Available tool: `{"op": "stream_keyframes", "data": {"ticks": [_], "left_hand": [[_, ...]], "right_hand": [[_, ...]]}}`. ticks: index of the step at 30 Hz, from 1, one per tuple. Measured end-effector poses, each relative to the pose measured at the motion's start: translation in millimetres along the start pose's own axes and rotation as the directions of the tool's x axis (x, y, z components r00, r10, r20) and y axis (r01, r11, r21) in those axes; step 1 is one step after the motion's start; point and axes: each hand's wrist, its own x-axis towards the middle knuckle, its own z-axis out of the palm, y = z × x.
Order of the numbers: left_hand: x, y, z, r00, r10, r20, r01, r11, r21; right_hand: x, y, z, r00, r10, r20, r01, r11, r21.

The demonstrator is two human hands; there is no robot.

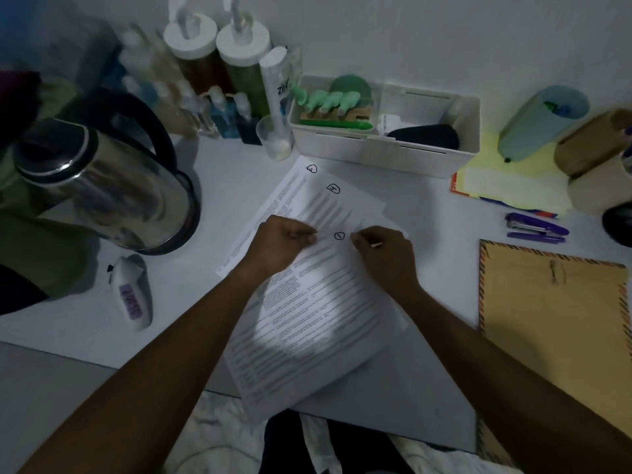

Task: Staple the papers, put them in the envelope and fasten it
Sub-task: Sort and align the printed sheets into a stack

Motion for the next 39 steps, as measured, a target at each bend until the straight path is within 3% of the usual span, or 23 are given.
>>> {"op": "stream_keyframes", "data": {"ticks": [4, 10, 12, 18, 24, 30, 34, 39], "left_hand": [[9.0, -12.0, -7.3, 0.997, -0.045, -0.068, 0.037, 0.992, -0.117], [20.3, -27.1, -12.7, 0.986, -0.097, -0.137, 0.066, 0.974, -0.217], [23.9, -29.2, -12.0, 0.983, -0.103, -0.152, 0.068, 0.973, -0.221], [28.0, -25.9, -10.5, 0.974, -0.031, -0.225, -0.005, 0.988, -0.157], [33.2, -12.5, -9.6, 0.954, 0.061, -0.294, -0.08, 0.995, -0.053], [36.7, 6.6, -4.1, 0.965, 0.12, -0.232, -0.149, 0.982, -0.112], [32.7, 8.8, 0.9, 0.963, 0.119, -0.242, -0.162, 0.973, -0.164], [29.4, 10.2, 6.2, 0.958, 0.071, -0.277, -0.14, 0.961, -0.238]], "right_hand": [[44.9, -7.0, 3.5, 0.995, -0.076, -0.066, 0.071, 0.995, -0.077], [85.9, -9.5, 11.9, 0.996, -0.079, 0.029, 0.084, 0.949, -0.304], [90.1, -10.8, 11.4, 0.997, -0.068, 0.039, 0.077, 0.948, -0.309], [100.3, -16.4, 3.5, 0.99, 0.089, 0.107, -0.071, 0.984, -0.163], [77.3, -19.8, -14.3, 0.982, 0.074, 0.175, -0.094, 0.99, 0.11], [46.1, -14.8, -24.9, 0.94, 0.052, 0.337, -0.214, 0.858, 0.467], [37.1, -6.8, -23.2, 0.931, 0.055, 0.362, -0.249, 0.82, 0.516], [27.1, -10.9, -18.2, 0.955, 0.078, 0.285, -0.221, 0.829, 0.514]]}}
